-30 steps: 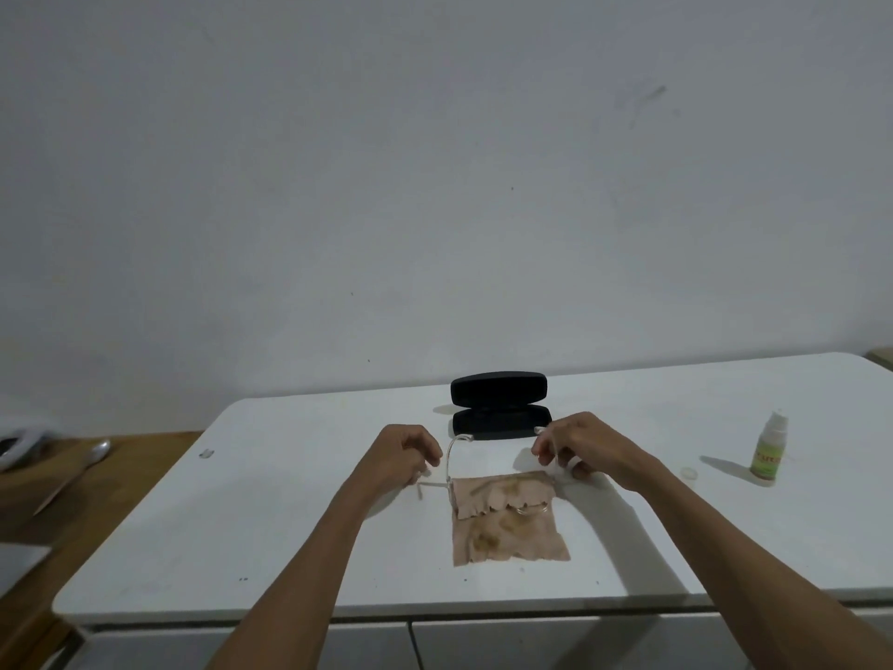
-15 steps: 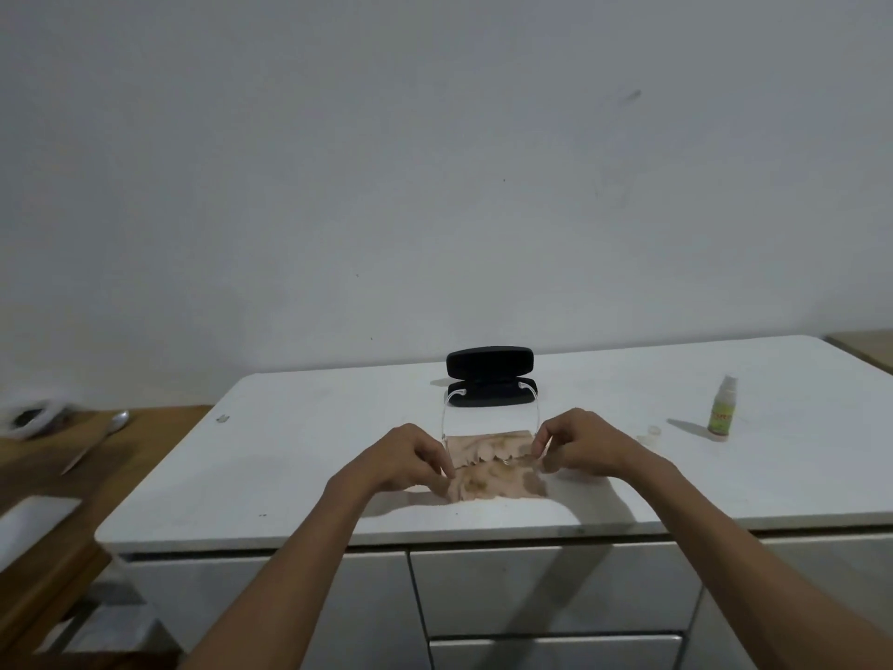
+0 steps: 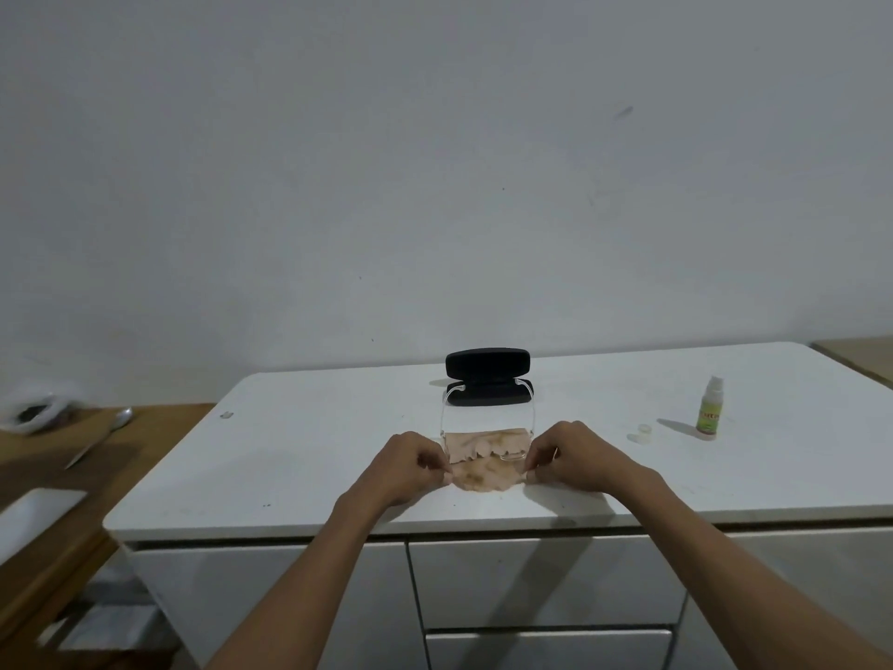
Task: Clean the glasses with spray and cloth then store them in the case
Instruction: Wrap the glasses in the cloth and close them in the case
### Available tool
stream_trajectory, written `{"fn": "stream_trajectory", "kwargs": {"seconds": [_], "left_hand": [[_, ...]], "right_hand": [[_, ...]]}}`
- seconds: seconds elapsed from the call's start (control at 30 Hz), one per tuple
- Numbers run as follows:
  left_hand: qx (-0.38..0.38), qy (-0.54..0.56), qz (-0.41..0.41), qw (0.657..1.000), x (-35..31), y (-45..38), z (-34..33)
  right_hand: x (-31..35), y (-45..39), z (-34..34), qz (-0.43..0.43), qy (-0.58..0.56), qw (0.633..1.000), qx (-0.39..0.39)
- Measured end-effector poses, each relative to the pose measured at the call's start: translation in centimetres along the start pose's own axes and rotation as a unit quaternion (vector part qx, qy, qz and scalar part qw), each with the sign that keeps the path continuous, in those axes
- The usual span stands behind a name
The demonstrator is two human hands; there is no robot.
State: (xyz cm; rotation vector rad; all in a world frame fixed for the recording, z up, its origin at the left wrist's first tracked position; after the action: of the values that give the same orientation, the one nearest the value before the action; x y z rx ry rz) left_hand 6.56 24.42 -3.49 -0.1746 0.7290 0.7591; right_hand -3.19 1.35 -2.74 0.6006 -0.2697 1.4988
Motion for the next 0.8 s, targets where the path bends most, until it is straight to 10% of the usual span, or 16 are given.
{"fn": "stream_trajectory", "kwargs": {"seconds": [0.37,0.8], "left_hand": [[-0.148,0.203,0.012,0.968,1.9,-2.7,1.0],[-0.225,0.101,0.084,0.965,3.3,-4.8,0.2]], "right_hand": [[-0.6,-2.2,1.7,-0.058,-0.037,0.980,-0.188],[-1.3,-4.7,-0.5,-0.116,0.089,0.963,-0.225]]}}
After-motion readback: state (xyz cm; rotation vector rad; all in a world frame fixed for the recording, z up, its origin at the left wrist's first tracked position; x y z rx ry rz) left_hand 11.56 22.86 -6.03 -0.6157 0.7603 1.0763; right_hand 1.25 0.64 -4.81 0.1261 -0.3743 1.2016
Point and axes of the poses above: each hand's wrist, its own y-axis away from the middle knuckle, its own z-axis out of the back of the hand, x = y × z, the point moved 5 cm from there along -y, towards the middle knuckle, and after that the axes turned 14 degrees about x, right-handed, at the moved point
